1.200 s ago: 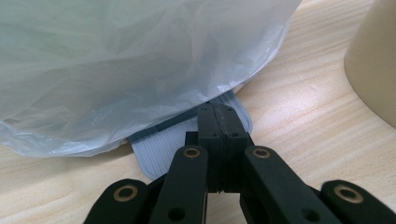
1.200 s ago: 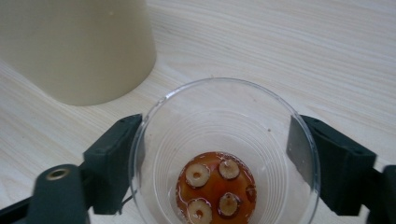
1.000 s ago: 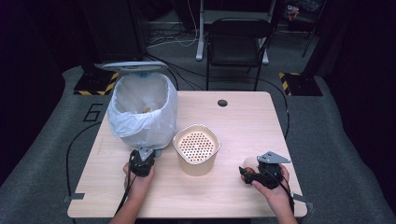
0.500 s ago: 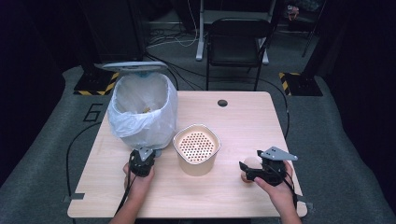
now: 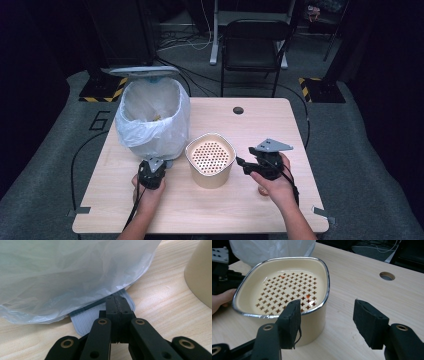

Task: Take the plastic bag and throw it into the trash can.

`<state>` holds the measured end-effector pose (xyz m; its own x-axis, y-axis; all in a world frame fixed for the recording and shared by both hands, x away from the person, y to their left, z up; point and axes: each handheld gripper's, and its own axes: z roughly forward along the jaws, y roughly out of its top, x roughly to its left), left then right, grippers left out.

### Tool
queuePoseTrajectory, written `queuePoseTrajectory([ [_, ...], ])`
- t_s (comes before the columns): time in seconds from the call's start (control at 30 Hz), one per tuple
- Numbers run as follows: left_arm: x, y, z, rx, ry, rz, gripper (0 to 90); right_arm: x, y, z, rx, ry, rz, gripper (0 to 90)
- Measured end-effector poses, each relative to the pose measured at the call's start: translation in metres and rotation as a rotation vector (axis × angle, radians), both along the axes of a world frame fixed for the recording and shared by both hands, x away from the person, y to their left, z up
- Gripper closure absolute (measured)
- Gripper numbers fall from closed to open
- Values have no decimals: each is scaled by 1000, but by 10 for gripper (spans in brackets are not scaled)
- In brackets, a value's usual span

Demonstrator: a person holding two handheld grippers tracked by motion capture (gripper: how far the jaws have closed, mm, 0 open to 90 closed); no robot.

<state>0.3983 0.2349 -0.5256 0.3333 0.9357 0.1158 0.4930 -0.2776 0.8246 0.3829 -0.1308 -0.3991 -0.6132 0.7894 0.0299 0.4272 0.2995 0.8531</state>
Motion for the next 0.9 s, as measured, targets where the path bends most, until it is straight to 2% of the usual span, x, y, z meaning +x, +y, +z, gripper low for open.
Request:
queuePoseTrajectory([
  [0.1, 0, 0, 0, -4, 6, -3, 896, 8, 8, 0, 18, 26, 1, 487],
  [0.17, 0, 1, 0, 3, 2, -3, 896, 13, 14, 0, 17, 38, -9, 512],
  [0.47, 0, 0, 0, -3, 6, -3, 896, 37, 33, -11, -36, 129, -17, 556],
  [0.6, 0, 0, 0, -4, 6, -3, 896, 42, 37, -17, -53, 159, -27, 615],
  [0.67, 0, 1, 0, -4, 5, -2, 896, 43, 38, -20, -30, 187, -17, 634],
  [0.9, 0, 1, 0, -1, -3, 0, 896, 37, 37, -18, -58, 177, -12, 634],
])
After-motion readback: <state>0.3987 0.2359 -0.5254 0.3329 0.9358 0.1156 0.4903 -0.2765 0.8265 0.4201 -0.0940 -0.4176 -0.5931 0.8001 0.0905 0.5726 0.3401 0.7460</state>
